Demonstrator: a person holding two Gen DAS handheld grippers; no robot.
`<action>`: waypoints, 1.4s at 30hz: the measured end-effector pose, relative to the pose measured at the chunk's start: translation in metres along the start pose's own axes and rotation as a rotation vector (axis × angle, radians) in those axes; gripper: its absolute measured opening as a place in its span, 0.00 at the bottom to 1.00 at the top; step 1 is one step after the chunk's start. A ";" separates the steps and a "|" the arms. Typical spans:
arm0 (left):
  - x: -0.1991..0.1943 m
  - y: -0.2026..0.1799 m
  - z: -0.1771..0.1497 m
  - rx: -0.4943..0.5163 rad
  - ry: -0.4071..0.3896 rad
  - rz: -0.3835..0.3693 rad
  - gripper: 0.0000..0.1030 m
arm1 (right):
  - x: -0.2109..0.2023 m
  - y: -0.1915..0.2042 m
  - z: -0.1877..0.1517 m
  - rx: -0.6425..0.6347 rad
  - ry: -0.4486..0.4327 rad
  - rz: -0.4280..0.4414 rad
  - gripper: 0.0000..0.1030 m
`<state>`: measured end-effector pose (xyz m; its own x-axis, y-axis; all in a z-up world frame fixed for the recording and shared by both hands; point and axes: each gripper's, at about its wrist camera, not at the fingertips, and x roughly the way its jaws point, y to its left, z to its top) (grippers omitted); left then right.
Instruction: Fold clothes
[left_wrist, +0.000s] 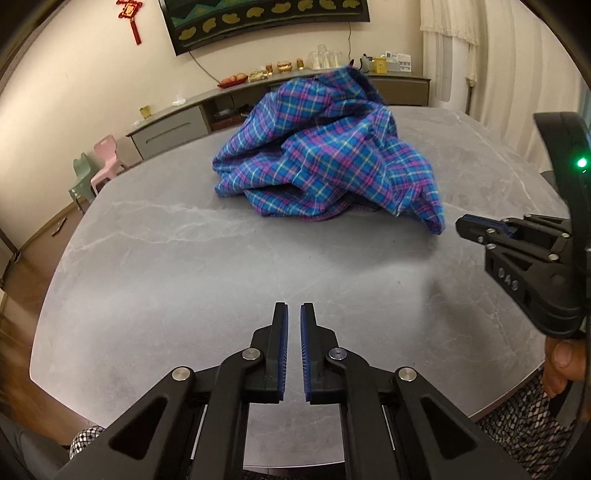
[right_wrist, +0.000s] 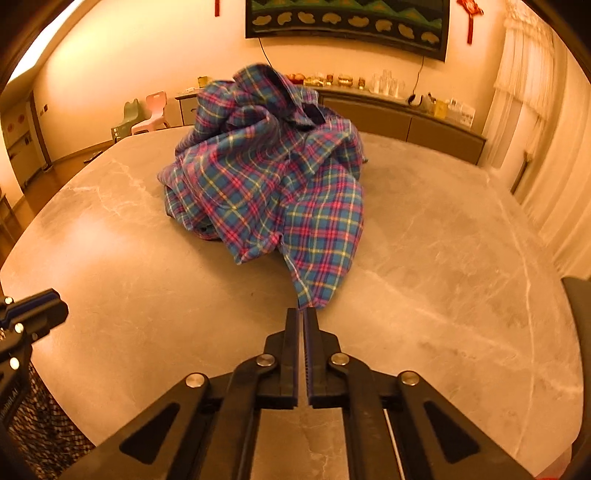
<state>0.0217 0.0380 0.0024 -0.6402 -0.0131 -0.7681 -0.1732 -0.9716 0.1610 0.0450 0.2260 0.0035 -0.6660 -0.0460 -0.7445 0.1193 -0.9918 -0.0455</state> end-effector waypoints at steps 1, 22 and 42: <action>-0.003 -0.001 0.001 0.003 0.000 -0.009 0.10 | -0.001 0.001 0.000 -0.006 -0.005 -0.005 0.03; -0.047 0.005 0.017 -0.004 -0.093 -0.047 0.74 | -0.031 0.019 0.004 -0.052 -0.069 -0.076 0.57; 0.136 0.063 0.167 -0.109 -0.004 -0.290 0.76 | 0.119 -0.029 0.111 0.131 0.147 0.115 0.69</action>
<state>-0.2016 0.0147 0.0118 -0.5785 0.2694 -0.7699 -0.2677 -0.9543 -0.1327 -0.1194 0.2363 -0.0095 -0.5375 -0.1517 -0.8295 0.0852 -0.9884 0.1256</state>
